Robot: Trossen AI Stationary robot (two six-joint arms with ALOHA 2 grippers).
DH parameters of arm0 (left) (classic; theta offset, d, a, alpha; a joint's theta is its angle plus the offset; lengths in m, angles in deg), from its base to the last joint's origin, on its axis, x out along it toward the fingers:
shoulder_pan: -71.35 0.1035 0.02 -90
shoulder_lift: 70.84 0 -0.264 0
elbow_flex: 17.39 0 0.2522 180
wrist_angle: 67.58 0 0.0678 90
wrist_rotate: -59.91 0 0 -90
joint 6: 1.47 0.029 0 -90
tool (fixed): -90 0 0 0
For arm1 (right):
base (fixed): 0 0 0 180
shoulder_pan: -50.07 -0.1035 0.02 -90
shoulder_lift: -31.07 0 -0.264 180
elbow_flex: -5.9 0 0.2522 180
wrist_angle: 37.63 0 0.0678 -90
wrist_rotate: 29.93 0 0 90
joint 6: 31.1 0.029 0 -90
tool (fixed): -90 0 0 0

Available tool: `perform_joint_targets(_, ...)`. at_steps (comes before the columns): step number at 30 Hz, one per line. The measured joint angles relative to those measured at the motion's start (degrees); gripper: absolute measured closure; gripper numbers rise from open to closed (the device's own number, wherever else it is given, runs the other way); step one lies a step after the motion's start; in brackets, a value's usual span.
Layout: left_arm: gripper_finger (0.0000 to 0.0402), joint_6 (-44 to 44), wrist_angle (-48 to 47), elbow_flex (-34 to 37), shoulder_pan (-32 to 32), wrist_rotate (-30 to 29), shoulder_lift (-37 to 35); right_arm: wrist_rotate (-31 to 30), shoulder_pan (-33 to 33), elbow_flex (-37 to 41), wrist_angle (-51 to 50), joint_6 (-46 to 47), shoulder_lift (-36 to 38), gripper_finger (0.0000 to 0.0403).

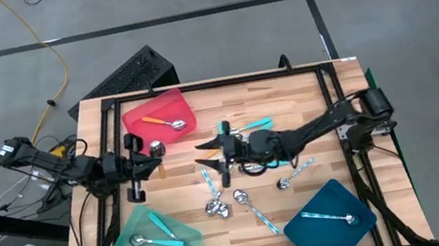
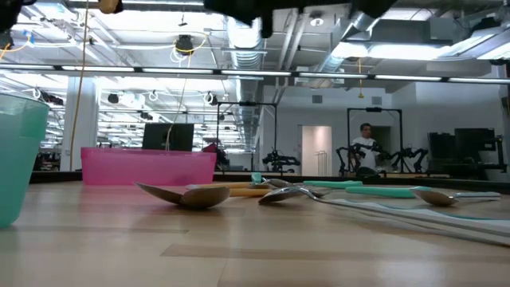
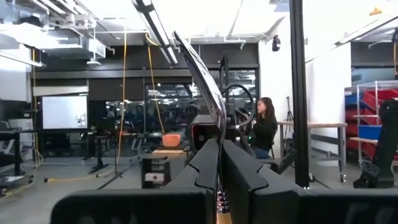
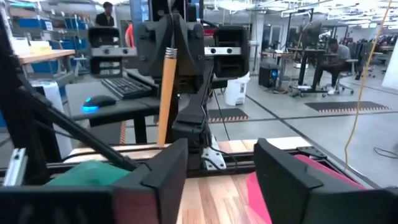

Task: Sort silverware by color (type)
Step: Put the yellow spoon into the pink bin

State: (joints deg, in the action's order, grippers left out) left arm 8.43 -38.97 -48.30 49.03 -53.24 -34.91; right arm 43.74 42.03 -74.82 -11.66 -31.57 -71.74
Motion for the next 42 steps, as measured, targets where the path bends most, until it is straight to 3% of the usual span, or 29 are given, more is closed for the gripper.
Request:
perform_joint_targets(5, 0.0401, 2.2, 4.2, 0.0, 0.0, 1.0, 3.5, 4.2, 0.7, -6.9, -0.4, 0.0, -5.8, 0.0161)
perform_joint_targets(13, 0.0401, 1.5, 5.2, 0.0, 1.4, 1.9, 6.1, 10.5, 1.1, -15.2, -2.5, 0.0, -10.9, 0.0159)
perform_joint_targets(42, 0.0402, 1.1, 15.4, -0.1, 7.2, 9.1, 12.9, 14.9, 2.2, -16.0, -4.1, 3.5, -10.9, 0.0173)
